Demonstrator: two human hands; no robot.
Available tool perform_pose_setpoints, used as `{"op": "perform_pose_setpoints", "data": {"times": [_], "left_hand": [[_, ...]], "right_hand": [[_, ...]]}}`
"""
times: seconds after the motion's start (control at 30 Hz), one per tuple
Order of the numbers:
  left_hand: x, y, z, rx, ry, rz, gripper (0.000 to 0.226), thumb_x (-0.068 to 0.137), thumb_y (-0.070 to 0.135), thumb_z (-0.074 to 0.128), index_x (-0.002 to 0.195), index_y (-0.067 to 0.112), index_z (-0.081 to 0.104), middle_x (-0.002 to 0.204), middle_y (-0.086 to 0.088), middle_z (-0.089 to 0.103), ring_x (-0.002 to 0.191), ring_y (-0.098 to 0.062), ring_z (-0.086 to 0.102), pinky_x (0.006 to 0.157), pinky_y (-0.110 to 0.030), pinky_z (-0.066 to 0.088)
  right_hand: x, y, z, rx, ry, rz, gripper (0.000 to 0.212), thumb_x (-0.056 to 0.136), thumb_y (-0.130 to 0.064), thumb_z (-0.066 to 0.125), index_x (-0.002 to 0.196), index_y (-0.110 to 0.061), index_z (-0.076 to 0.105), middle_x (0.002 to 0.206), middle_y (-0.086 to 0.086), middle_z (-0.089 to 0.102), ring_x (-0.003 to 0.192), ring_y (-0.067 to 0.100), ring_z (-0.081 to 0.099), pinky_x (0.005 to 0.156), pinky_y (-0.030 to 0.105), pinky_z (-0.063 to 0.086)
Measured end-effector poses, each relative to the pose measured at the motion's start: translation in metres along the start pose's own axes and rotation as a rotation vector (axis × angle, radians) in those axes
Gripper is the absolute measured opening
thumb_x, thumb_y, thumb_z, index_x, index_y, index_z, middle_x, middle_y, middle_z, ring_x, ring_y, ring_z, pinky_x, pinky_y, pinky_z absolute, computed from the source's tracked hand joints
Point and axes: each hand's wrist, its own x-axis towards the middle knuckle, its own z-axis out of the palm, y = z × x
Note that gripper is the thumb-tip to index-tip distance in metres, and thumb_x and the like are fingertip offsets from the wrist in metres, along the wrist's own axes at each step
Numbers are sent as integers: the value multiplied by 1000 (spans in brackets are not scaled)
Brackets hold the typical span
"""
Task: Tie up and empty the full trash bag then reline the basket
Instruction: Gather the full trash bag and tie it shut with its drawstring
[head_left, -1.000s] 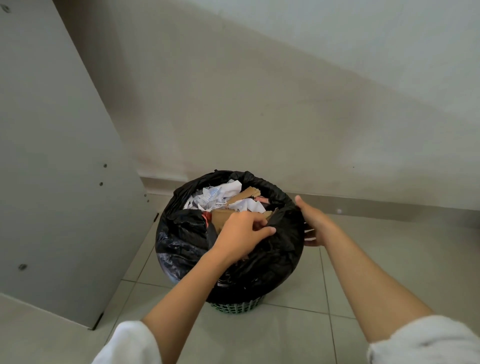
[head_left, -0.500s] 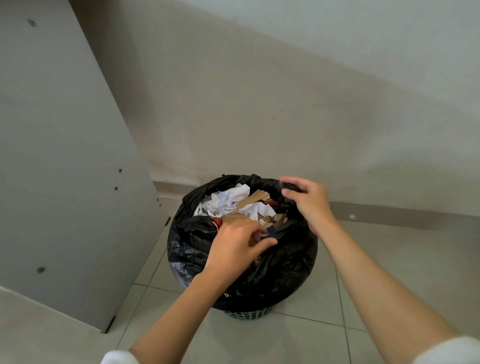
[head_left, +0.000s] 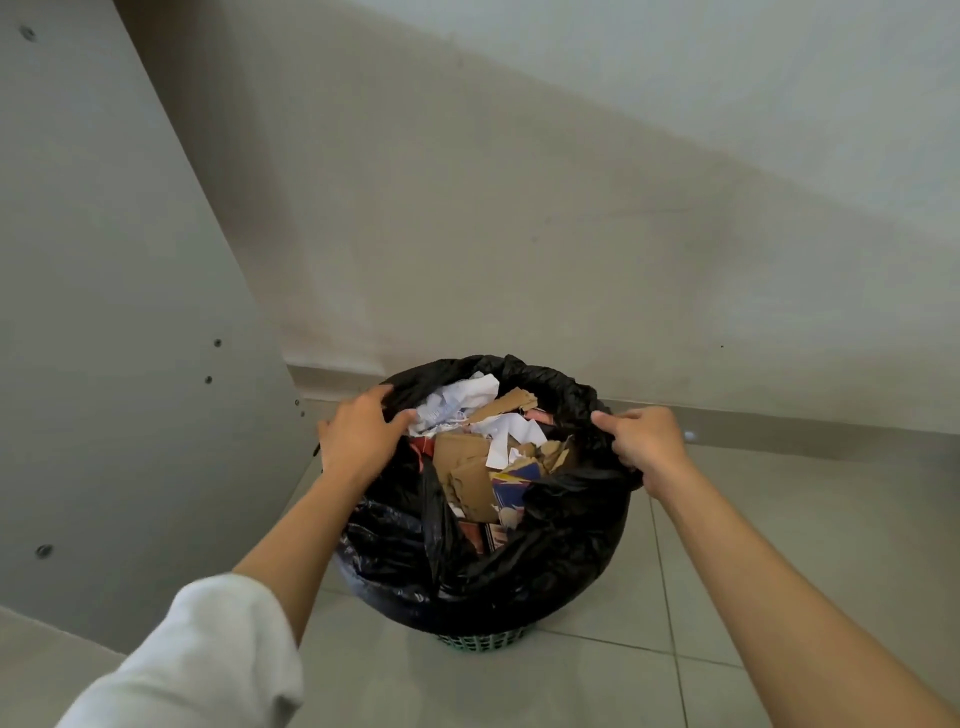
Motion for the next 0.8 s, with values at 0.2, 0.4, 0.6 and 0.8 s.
{"op": "perform_pose_setpoints", "data": {"times": [0.2,0.4,0.6,0.8], "left_hand": [[5,23,-13,-351,128,108,27,93,26,55,80,5,66,68,-5,63,68,-22,56,54,-28,36],[17,38,-27,-680,198,52,22,92,26,57,99,10,71,101,-4,60,97,-19,55,88,-33,42],[3,22,-15,-782,44,70,22,92,19,58,105,5,69,99,-4,68,88,-10,61,71,-6,45],[-7,14,-2,-888,7,30,17,93,18,56,99,8,69,92,-1,69,81,-9,62,69,-12,47]], "right_hand": [[-1,-19,-9,245,-49,6,10,89,-11,62,99,-9,64,62,4,53,53,12,42,53,21,34],[6,-40,5,508,-55,63,7,92,-16,59,96,-15,64,112,9,64,105,24,60,98,40,48],[0,-54,13,550,-194,-124,13,97,-19,49,91,-16,60,109,10,65,103,25,61,93,41,48],[-23,-57,5,371,-692,-302,10,87,-13,50,88,-6,57,114,33,60,109,45,57,100,52,41]]}}
